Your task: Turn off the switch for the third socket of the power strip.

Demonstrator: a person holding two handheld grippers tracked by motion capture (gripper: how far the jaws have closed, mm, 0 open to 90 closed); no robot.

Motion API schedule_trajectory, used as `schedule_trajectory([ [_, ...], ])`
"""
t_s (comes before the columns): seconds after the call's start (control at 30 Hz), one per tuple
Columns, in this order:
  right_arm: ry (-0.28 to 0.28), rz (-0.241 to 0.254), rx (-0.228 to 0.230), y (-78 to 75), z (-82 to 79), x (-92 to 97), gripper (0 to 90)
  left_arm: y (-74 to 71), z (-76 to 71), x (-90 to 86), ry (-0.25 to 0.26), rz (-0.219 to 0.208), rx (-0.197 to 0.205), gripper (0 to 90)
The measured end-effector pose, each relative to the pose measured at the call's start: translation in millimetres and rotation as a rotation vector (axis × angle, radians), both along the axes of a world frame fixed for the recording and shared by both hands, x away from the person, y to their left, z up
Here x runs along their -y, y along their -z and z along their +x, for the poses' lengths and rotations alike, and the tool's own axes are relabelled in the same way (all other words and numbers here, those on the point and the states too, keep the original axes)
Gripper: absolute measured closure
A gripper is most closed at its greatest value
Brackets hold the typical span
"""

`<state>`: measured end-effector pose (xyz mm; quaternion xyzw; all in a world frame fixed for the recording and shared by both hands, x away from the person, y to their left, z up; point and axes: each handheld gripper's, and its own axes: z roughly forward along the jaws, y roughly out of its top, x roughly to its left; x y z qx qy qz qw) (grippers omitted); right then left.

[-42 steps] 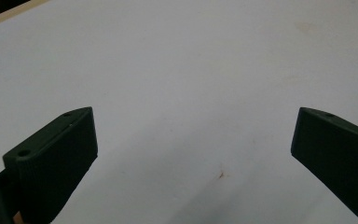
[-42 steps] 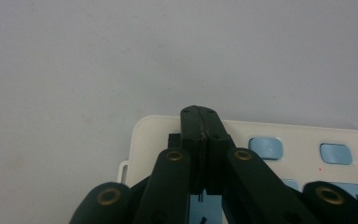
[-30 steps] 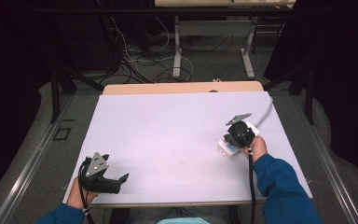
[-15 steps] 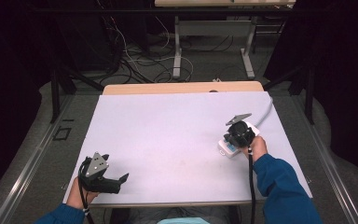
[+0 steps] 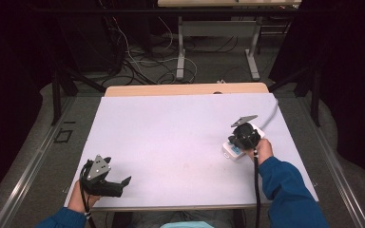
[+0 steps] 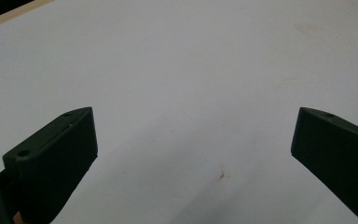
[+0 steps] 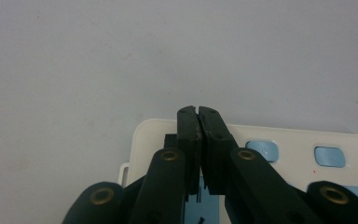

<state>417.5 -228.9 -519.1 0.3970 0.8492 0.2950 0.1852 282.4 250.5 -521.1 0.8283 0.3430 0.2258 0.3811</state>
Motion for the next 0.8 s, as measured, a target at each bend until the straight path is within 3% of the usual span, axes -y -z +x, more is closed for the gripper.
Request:
schedule_trajectory([
  [0.2,-0.008,0.026,0.027,-4.6,-3.5,2.2,79.1,-0.1,0.1,0.0,0.001,0.000,0.000,0.1],
  [0.43,-0.017,0.054,0.047,-12.5,-9.1,4.1,56.3,0.5,0.1,-0.4,-0.002,-0.004,0.007,0.1],
  [0.6,-0.020,0.073,0.043,-17.9,-14.5,4.6,32.6,-0.1,-0.6,-0.9,-0.002,-0.001,0.003,0.1],
  [0.8,-0.029,0.104,0.052,-22.5,-20.6,7.7,16.2,-0.1,-0.4,-0.7,-0.004,-0.002,0.003,0.1],
])
